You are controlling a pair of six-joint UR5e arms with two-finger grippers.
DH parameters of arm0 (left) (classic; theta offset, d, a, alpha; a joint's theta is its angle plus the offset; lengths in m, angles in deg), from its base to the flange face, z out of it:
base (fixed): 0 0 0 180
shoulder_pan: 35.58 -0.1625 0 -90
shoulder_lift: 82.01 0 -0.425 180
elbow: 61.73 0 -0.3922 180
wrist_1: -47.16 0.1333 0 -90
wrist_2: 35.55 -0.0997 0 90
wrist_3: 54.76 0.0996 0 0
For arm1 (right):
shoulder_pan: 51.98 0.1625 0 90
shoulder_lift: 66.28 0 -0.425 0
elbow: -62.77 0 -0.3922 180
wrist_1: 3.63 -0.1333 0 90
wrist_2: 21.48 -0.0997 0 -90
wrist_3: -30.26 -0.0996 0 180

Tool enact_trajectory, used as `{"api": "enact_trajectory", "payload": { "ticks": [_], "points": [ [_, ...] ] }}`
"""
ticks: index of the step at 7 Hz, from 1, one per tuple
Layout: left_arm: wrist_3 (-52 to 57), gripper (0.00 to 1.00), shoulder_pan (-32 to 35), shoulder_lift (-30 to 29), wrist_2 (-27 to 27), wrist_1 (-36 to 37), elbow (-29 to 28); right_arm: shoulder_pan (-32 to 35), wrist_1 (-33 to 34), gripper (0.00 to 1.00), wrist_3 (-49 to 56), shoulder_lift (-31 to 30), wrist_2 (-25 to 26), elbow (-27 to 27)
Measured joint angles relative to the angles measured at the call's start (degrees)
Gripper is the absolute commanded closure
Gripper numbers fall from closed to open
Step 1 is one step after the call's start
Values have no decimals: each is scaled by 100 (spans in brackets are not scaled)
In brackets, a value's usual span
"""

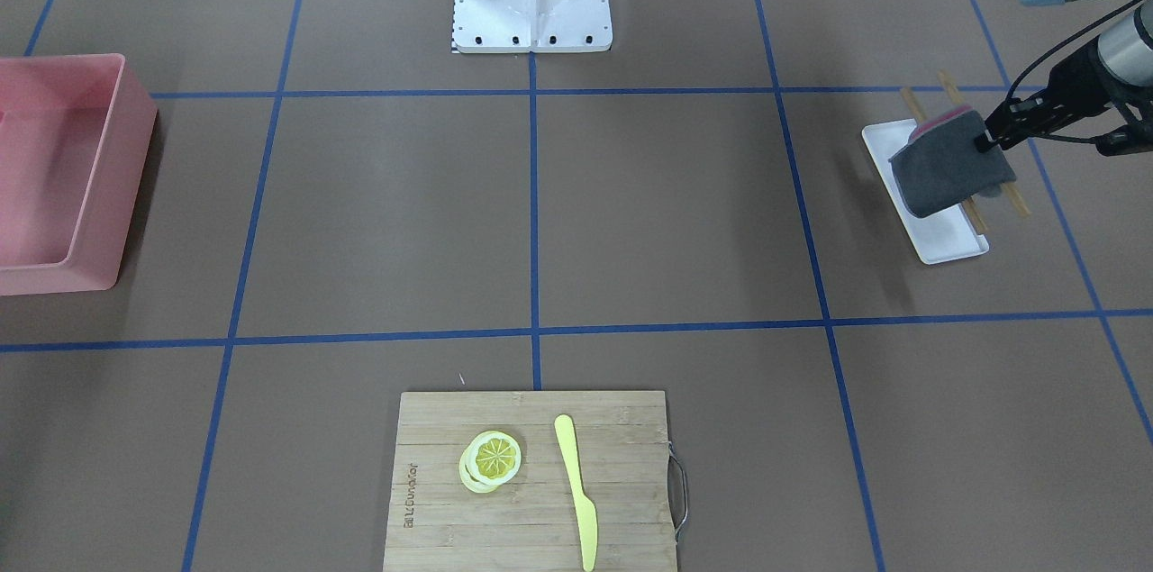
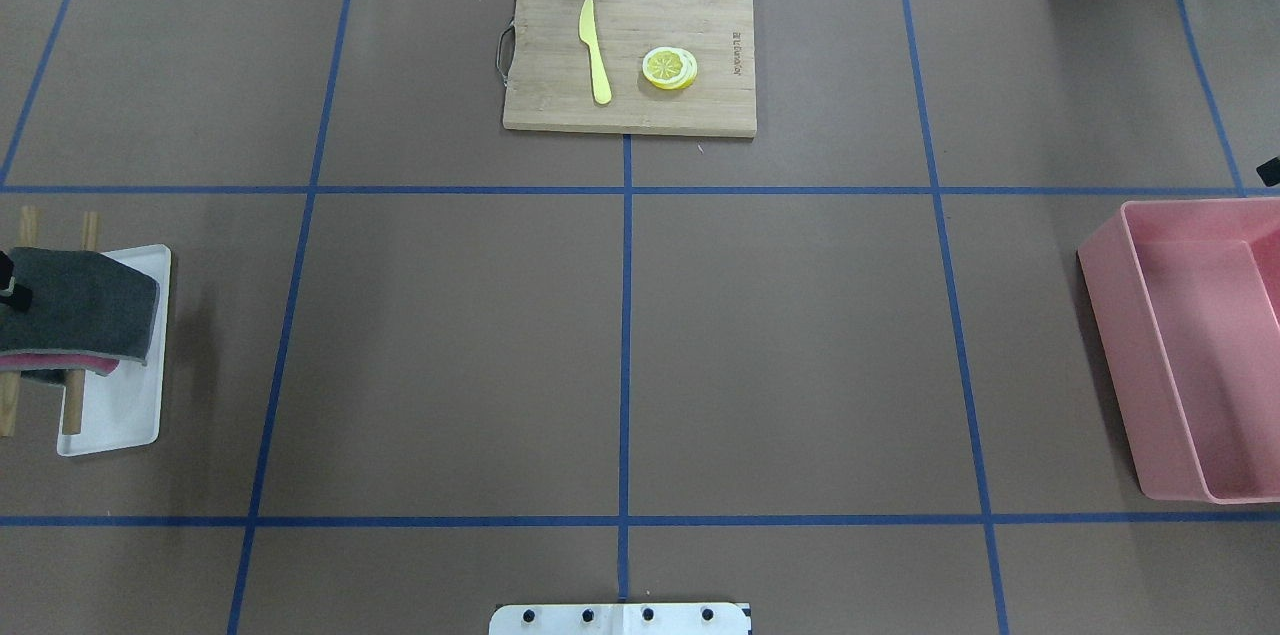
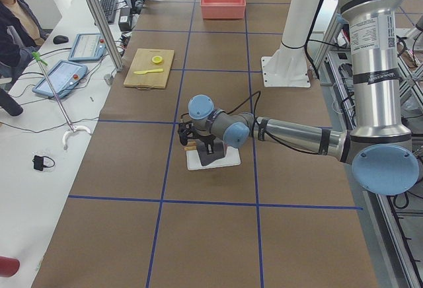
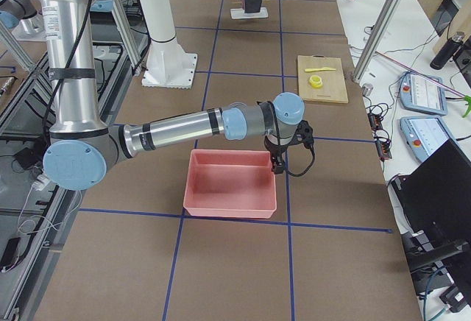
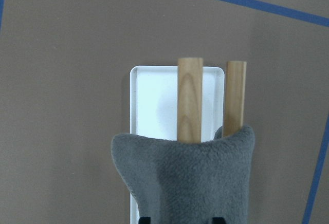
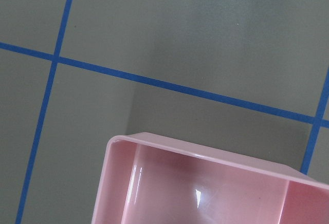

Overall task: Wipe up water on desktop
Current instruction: 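Lift the grey towel up off the white tray with the left gripper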

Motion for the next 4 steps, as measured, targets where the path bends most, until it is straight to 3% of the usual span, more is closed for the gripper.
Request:
{"api": "enact_trajectory", "payload": {
  "ticks": [4],
  "points": [
    [0,100,35,20,151,18,172,0,0,0,-1,-7,1,27]
  ]
}}
